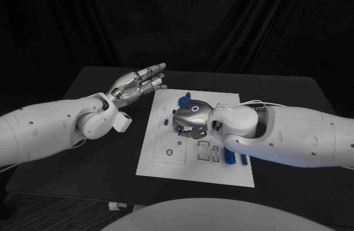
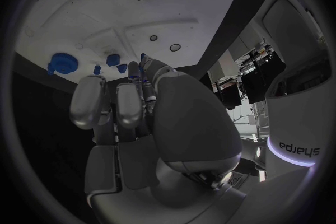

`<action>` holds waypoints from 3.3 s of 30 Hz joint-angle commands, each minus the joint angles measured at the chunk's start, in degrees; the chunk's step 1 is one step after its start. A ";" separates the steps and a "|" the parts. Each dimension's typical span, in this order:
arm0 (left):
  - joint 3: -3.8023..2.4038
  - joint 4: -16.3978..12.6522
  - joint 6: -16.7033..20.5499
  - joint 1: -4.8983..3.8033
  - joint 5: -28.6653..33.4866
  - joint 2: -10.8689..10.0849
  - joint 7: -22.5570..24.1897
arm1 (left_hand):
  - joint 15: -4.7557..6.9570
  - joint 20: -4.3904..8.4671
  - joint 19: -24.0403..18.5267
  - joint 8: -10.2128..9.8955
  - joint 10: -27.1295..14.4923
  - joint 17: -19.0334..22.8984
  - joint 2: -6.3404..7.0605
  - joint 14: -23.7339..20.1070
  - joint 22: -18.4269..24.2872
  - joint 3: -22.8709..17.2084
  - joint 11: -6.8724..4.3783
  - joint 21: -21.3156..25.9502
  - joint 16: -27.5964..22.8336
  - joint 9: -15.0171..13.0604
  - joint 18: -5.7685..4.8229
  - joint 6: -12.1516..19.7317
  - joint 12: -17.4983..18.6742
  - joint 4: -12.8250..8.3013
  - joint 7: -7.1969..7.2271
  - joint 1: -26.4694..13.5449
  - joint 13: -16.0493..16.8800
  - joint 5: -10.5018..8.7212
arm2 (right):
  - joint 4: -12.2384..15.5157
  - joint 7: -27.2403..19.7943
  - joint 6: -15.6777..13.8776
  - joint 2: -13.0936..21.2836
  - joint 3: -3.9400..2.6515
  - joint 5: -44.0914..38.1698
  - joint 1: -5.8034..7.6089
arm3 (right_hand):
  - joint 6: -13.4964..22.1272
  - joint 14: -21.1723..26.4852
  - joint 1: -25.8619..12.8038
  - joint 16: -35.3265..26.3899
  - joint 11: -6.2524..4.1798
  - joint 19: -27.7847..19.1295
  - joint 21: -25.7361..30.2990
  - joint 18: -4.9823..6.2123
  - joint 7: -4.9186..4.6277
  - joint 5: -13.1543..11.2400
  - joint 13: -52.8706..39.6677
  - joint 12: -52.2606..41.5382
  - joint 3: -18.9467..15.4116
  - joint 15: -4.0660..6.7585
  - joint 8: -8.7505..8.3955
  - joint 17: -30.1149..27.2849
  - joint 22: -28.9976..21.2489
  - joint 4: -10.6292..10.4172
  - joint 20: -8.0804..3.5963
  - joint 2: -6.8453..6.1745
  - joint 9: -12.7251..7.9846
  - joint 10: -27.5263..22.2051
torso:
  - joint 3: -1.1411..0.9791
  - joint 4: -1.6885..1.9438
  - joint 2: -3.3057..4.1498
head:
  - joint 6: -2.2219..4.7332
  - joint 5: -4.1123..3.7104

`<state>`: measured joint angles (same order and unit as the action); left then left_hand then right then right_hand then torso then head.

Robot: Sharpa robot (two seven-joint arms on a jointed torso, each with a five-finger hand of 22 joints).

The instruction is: Assemble the parts on the task board

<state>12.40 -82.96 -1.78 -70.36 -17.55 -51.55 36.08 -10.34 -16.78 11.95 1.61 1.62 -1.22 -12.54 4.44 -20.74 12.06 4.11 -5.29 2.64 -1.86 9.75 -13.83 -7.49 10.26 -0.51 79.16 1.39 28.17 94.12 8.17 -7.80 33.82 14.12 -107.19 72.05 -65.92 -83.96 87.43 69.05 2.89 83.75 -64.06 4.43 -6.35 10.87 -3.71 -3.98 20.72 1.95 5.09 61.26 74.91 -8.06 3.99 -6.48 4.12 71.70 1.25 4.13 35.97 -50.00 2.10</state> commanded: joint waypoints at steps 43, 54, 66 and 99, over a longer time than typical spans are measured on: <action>-0.06 0.90 -0.21 0.37 0.44 0.88 0.36 | 0.37 0.03 0.38 0.37 0.06 0.03 -0.74 0.04 0.38 -0.39 0.02 -0.10 0.15 -0.05 -0.32 -0.25 -0.13 -0.74 -0.96 0.61 -0.01 0.76 | -0.61 0.56 -0.21 -0.30 -0.05 -2.63 -3.14 | -0.10 -0.91 -1.90 0.53 0.41 -0.18 0.63 -0.14 -0.46 -0.10 -0.13 0.11 0.54 -0.64 -0.44 -0.03 9.41 -0.17 0.42 -0.58 0.08 0.32 | 0.01 0.10 0.00 | 0.00 0.35; -0.06 1.15 -0.42 0.42 0.44 1.04 0.20 | 0.37 0.03 0.38 0.37 0.06 0.03 -0.74 0.04 0.38 -0.39 0.02 -0.10 0.15 -0.05 -0.32 -0.25 -0.13 -0.74 -0.96 0.61 -0.01 0.76 | -0.77 0.82 0.87 -0.45 -0.05 -1.57 -3.65 | -0.07 -0.55 -1.80 0.13 0.45 -0.58 1.55 0.04 -0.50 0.07 -0.12 0.16 0.87 -0.70 -0.56 -0.61 9.18 0.18 0.50 -0.70 0.06 0.35 | -0.02 0.11 0.04 | 0.00 0.32; -0.06 1.53 -0.80 0.51 0.44 1.36 -0.06 | 0.36 0.03 0.35 0.35 0.04 0.03 -0.77 0.00 0.47 -0.45 0.02 -0.08 0.14 -0.04 -0.34 -0.22 -0.10 -0.82 -1.01 0.65 -0.02 0.76 | -0.83 1.05 1.81 -0.28 -0.05 -1.47 -3.88 | -0.03 -0.35 -1.77 -0.08 0.50 -0.76 1.83 0.09 -0.56 0.13 -0.10 0.20 1.05 -0.75 -0.64 -0.91 9.11 0.35 0.55 -0.74 0.05 0.30 | -0.01 0.05 0.00 | 0.00 0.42; -0.06 2.05 -1.16 0.64 0.44 1.40 -0.94 | 0.30 0.03 0.39 0.31 -0.02 0.02 -0.81 0.03 0.50 -0.54 0.05 -0.07 0.18 -0.01 -0.38 -0.04 0.03 -0.92 -1.04 0.69 -0.04 0.76 | -0.57 1.26 1.68 -0.08 -0.05 -1.46 -3.97 | -0.03 -0.03 -1.75 -0.45 0.55 -1.08 2.43 0.21 -0.63 0.25 -0.10 0.22 1.33 -0.79 -0.72 -1.43 8.96 0.59 0.61 -0.74 0.05 0.26 | -0.02 0.08 0.02 | 0.00 0.67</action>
<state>12.40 -80.84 -2.30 -69.81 -17.53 -50.20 34.78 -10.34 -16.78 11.95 1.61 1.62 -1.19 -12.99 4.43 -20.24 11.43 4.09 -5.28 2.64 -1.82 9.75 -14.03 -7.49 9.63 -1.14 79.61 1.36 28.67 93.53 8.19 -7.26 33.61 13.95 -108.46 68.37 -65.97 -83.94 86.17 69.00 3.08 83.11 -61.79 4.46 -6.63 10.77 -3.76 -3.98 21.73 1.53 4.20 59.87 74.91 -7.34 4.62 -7.18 4.12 71.87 1.22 4.20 35.97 -50.00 2.79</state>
